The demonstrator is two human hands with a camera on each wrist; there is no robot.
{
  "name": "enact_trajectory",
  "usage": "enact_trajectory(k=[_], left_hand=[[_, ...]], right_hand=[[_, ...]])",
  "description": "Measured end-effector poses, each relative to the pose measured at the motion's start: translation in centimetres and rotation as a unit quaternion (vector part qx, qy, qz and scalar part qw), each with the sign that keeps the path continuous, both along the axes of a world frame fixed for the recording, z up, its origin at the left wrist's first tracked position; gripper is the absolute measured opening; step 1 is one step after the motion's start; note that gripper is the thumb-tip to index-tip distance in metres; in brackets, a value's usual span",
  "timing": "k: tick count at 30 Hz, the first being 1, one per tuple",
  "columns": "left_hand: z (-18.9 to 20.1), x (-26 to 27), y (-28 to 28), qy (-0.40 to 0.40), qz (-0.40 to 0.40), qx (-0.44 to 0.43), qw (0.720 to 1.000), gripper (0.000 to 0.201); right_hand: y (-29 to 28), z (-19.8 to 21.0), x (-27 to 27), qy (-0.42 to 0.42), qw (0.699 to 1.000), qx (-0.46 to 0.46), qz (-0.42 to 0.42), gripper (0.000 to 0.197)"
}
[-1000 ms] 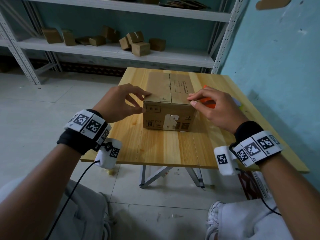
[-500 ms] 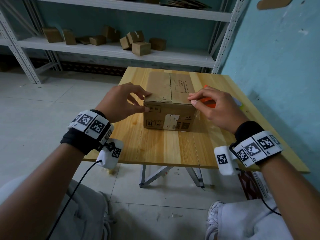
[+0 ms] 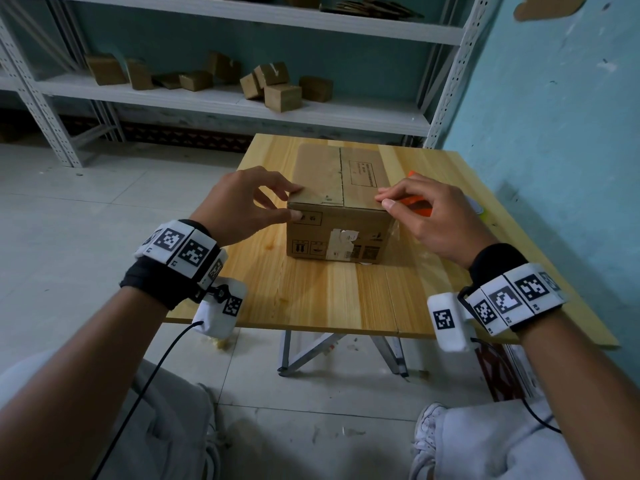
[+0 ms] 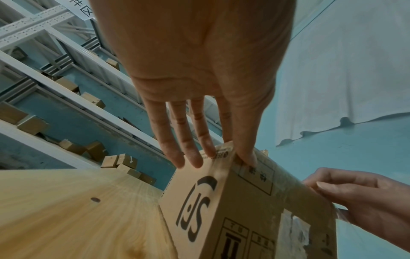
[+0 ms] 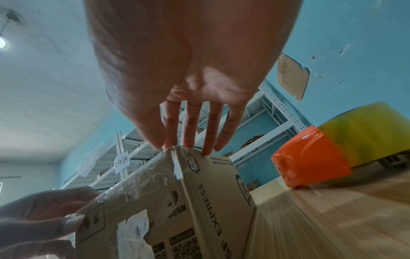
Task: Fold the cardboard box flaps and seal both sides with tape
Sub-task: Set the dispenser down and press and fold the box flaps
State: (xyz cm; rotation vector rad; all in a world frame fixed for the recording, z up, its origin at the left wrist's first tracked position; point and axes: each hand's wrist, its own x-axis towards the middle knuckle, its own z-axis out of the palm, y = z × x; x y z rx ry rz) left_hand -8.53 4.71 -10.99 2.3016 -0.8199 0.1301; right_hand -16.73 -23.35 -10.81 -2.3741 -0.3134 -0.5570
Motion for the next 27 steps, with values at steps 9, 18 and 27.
enact_trajectory(k=[9, 18, 27], left_hand=[[-0.16, -0.01, -0.05, -0.045, 0.01, 0.019, 0.999, 0.038], [-0.17, -0.21, 0.01, -0.079, 0.003, 0.052, 0.996, 0.047], [-0.37, -0.09, -0.2, -0.022, 0.016, 0.002, 1.0, 0.047]], right_hand=[[0.1, 0.01, -0.04, -0.005, 1.0, -0.003, -0.003, 0.015], [0.23, 0.07, -0.18, -0.007, 1.0, -0.019, -0.007, 0.015], [0.01, 0.28, -0.12, 0.018, 1.0, 0.004, 0.005, 0.02]])
